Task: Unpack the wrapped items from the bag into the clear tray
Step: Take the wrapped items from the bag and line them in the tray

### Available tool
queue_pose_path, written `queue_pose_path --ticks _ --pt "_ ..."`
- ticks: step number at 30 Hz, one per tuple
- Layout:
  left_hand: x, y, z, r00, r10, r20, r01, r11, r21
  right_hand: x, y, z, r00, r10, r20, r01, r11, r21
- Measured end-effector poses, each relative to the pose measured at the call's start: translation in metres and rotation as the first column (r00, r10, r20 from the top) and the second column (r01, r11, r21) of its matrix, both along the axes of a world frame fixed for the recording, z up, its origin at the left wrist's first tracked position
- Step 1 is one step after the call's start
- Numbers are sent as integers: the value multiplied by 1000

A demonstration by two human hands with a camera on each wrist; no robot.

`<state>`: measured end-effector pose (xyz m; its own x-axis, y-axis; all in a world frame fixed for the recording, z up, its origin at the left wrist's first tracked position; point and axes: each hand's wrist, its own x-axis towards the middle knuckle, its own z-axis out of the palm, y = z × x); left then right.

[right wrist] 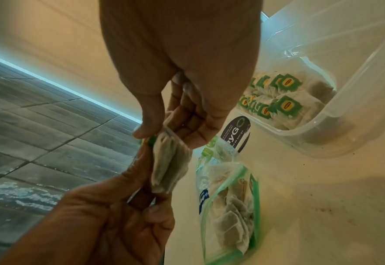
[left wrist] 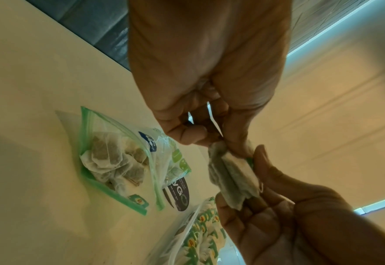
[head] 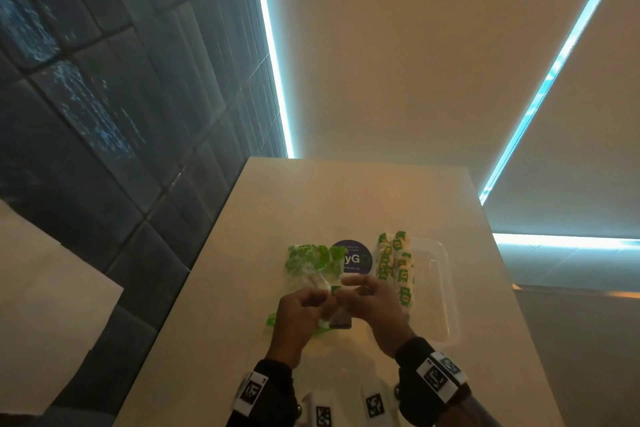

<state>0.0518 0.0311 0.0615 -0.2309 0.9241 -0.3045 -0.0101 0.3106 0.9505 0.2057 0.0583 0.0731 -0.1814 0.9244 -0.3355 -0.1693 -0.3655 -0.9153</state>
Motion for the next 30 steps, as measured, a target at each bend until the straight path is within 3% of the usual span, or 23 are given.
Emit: queue_pose_path --ticks 3,9,12,14,18,20,22,30 --pt "1 5 -2 998 58 -5 -58 998 -9 3 0 -1 994 84 68 -84 996 -3" --pt "11 9 -5 997 73 -11 -73 997 -8 11 3 -9 975 73 208 -75 997 5" --pt "11 7 -9 997 -1 -75 2 1000 2 27 10 -12 972 2 234 1 1000 -12" --pt "4 2 -17 976 -96 -196 91 995 -35 50 22 -18 937 -146 317 154 988 0" --pt "-15 -14 -42 877 -253 -408 169 958 -230 104 58 -31 753 -446 483 466 880 86" --pt "-20 -21 -52 753 -338 -564 193 933 -302 120 75 -36 700 -486 523 521 849 90" --pt "-20 -24 -61 664 -394 -636 224 916 -334 127 91 -41 680 -470 564 514 853 91" --pt "-6 -15 -84 514 -475 -714 315 879 -358 120 142 -56 646 -363 672 411 907 95"
